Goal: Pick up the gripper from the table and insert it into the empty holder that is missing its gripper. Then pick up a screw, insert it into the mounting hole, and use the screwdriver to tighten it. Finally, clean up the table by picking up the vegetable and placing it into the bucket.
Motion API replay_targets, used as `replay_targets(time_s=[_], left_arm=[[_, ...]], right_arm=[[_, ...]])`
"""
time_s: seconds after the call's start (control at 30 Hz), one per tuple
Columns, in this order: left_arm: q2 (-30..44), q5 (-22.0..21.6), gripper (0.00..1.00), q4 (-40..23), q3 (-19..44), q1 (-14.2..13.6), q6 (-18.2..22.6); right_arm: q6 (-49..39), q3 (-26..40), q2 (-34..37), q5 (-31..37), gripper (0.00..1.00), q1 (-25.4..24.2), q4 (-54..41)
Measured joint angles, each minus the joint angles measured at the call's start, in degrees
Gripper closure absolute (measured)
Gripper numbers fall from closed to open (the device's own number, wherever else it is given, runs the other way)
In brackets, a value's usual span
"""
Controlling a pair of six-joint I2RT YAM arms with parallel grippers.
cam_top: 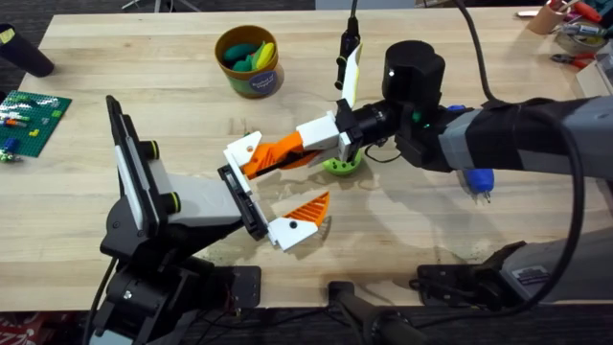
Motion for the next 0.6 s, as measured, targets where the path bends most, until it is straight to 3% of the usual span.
replay_targets(time_s=[0.6], left_arm=[[0.0, 0.7, 0.014, 0.1, 0.0, 0.0, -0.4]], right_arm=[[2.4, 0.0, 0.0, -1.3, 0.984, -1.0, 0.1]])
